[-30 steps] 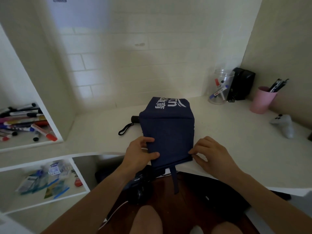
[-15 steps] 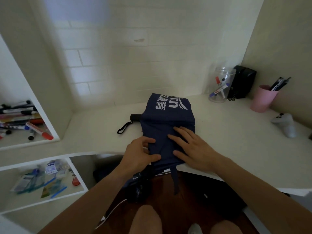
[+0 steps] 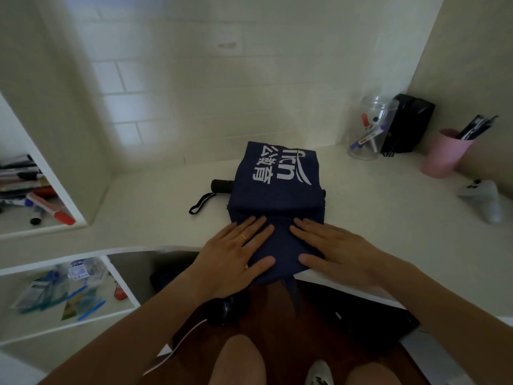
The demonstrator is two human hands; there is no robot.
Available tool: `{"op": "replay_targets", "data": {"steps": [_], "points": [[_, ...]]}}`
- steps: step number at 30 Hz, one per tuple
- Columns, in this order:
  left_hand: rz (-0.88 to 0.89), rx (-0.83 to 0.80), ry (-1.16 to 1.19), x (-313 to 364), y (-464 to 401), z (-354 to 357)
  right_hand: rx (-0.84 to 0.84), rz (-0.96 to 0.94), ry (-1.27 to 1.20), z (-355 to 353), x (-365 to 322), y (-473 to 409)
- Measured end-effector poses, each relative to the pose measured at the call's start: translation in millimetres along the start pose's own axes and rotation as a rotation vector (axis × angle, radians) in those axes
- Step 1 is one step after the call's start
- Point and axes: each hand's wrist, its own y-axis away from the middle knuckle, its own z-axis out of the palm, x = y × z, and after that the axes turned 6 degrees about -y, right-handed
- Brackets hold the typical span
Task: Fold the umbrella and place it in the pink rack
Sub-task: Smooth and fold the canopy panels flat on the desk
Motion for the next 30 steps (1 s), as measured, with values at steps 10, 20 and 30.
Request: {"op": "replay_targets", "data": {"steps": [10, 20, 30], "points": [[0.027, -0.002, 0.039, -2.3, -1.5, -2.4, 0.491, 0.400, -1.119, -99.3, 17.7, -90.2], [0.033, -0.017, 0.052, -12.5, -13.5, 0.1, 0.540, 0.137, -1.274, -108.9, -1.3, -61.3], [-0.028, 0.088, 0.137, 1.7, -5.1, -1.5, 0.678, -0.016, -0.971, -44.1, -11.8, 0.8]]}}
